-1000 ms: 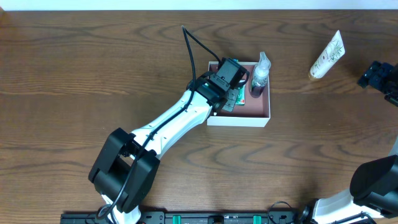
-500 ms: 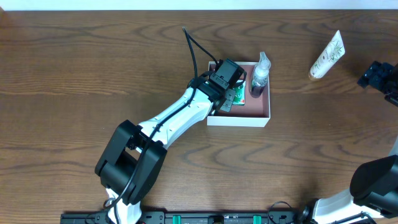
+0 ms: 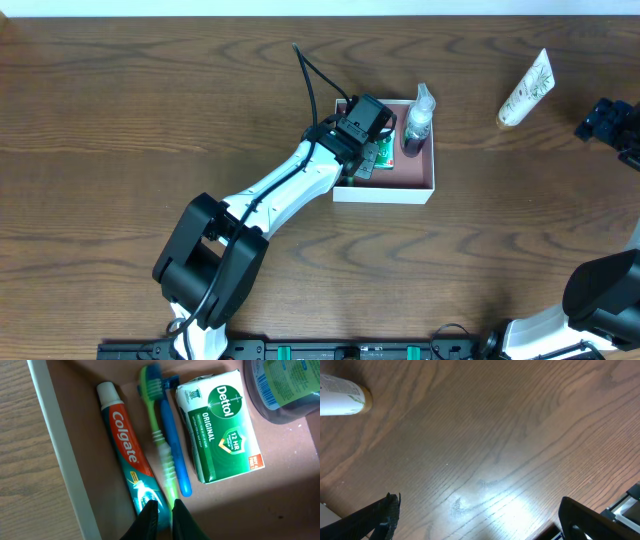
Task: Pack container
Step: 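Lower the toothbrush into the box beside the toothpaste and release, then raise the left gripper and retract it to the left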
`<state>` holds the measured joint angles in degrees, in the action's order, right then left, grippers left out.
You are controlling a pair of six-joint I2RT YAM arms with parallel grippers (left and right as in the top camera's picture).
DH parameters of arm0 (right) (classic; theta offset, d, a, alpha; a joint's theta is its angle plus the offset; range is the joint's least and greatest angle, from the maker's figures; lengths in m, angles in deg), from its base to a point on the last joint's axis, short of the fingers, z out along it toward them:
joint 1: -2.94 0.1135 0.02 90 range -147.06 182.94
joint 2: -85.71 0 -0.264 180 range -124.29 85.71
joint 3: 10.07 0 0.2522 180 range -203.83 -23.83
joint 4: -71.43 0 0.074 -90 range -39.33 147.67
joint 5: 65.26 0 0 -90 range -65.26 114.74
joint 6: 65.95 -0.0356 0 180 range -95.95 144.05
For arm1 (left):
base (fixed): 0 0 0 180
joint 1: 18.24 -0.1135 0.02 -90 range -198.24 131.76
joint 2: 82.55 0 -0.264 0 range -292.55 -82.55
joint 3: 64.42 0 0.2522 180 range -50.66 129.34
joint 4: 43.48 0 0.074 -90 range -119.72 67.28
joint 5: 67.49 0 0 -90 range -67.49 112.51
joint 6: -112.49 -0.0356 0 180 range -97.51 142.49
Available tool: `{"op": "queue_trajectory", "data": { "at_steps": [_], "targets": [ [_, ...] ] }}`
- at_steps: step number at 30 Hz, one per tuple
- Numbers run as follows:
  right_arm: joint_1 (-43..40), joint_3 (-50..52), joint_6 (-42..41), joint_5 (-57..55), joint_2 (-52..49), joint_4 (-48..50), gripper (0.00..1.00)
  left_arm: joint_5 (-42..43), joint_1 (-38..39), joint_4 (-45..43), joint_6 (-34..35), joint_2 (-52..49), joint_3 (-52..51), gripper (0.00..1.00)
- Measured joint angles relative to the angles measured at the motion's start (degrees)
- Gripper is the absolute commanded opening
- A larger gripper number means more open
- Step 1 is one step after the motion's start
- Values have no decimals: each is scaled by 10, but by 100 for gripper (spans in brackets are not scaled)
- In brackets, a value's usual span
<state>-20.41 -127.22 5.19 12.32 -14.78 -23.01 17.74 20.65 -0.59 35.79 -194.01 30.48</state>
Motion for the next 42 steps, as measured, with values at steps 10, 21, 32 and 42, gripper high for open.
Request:
{"op": "queue_trajectory", "data": {
  "at_steps": [10,21,32,42],
  "targets": [
    [0,0,0,0,0,0,99,0,0,-7,0,0,0,33],
    [0,0,0,0,0,0,99,-2,0,-6,2,77,0,57],
    [0,0,0,0,0,0,99,-98,-27,113,-3,281,14,100],
    [0,0,0,0,0,0,99,-166,-221,250,36,293,14,98]
  ]
}}
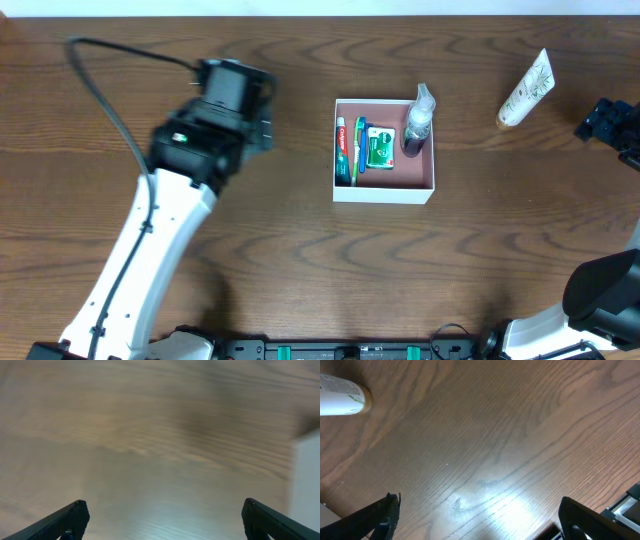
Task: Pack container
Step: 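Raise the left gripper and retract it to the left, then move the right gripper to the white lotion tube and grasp it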
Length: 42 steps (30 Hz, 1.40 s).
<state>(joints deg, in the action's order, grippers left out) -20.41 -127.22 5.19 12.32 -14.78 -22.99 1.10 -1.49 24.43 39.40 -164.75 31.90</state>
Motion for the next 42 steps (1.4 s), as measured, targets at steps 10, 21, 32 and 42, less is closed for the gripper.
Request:
{"op": "queue_trajectory", "data": {
  "at_steps": [10,21,32,42],
  "targets": [
    [0,0,16,-16,0,0,99,-4,-126,14,13,0,-8,98],
    [0,0,29,-13,0,16,99,-4,-196,9,13,-34,-54,98],
    [0,0,25,186,0,63,99,-4,-196,9,13,-64,-54,98],
    [0,1,151,353,0,188,98,-4,-196,9,13,-64,-54,98]
  ]
}}
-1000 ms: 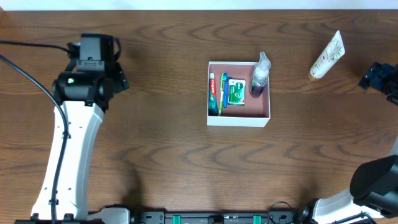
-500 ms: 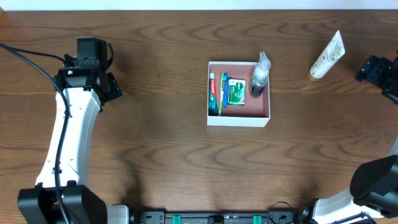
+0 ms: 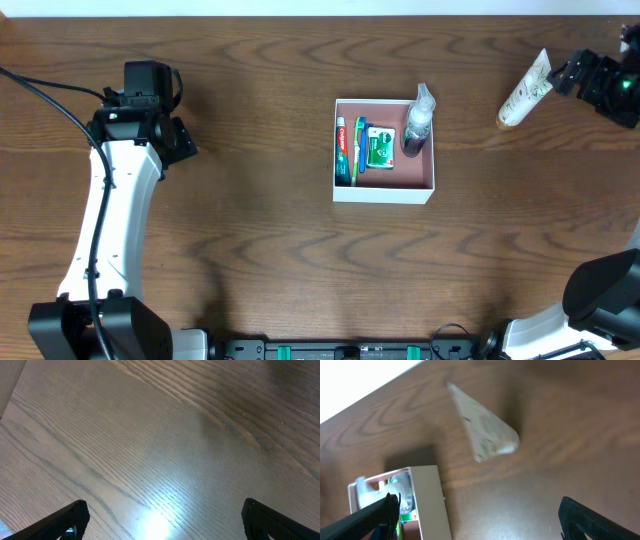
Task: Pack container
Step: 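Move the right gripper to the white lotion tube and grasp it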
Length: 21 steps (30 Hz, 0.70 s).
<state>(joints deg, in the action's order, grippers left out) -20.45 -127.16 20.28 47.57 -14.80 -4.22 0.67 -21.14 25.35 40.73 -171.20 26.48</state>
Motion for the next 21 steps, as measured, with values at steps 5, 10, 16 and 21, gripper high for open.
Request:
{"op": "queue_trajectory", "data": {
  "at_steps": [5,10,16,21],
  "targets": [
    [0,0,59,28,0,28,99,0,0,0,0,0,0,98],
    [7,0,141,4,-1,31,99,0,0,0,0,0,0,98],
    [42,0,194,-55,-15,65,99,0,0,0,0,0,0,98],
    [72,0,207,-117,-43,87,97,0,0,0,0,0,0,98]
  ]
}}
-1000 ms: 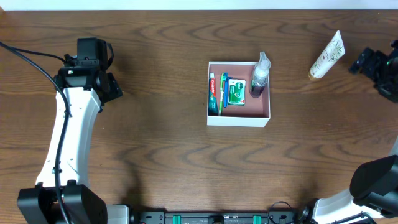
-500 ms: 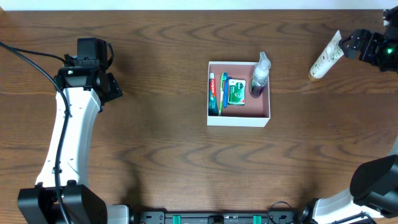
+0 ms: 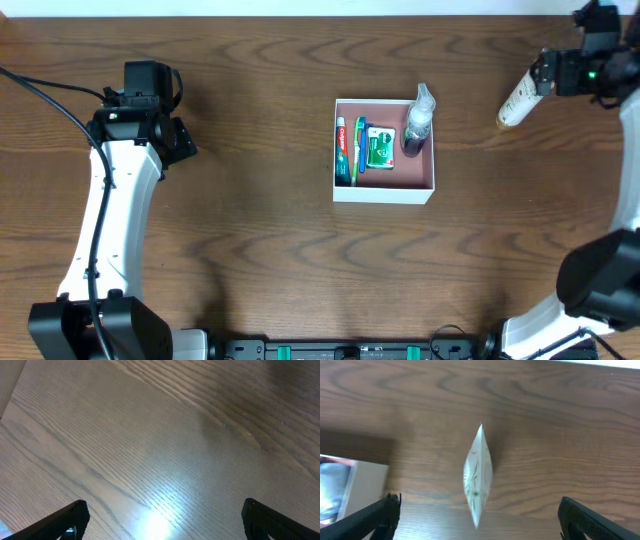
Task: Pack container
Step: 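Move the right gripper to the white lotion tube and grasp it, then lift the lotion tube and carry it left over the box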
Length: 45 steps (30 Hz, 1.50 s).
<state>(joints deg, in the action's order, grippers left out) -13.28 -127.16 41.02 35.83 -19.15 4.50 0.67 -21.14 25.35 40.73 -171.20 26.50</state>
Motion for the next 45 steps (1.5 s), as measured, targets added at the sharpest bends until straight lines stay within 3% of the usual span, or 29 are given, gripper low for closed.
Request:
{"op": "queue_trajectory", "data": {
  "at_steps": [10,17,22,28,29,38,45],
  "targets": [
    [18,0,5,-53,-65,14,86,0,0,0,0,0,0,98],
    [19,0,5,-49,-75,26,69,0,0,0,0,0,0,98],
    [23,0,5,-40,-75,28,47,0,0,0,0,0,0,98],
    [25,0,-3,-37,-75,29,4,0,0,0,0,0,0,98],
    [25,0,-8,-37,-75,29,1,0,0,0,0,0,0,98],
    [25,-13,-38,-33,-75,2,1,0,0,0,0,0,0,98],
    [25,-139,-79,-35,-70,-108,1,0,0,0,0,0,0,98]
  ]
}}
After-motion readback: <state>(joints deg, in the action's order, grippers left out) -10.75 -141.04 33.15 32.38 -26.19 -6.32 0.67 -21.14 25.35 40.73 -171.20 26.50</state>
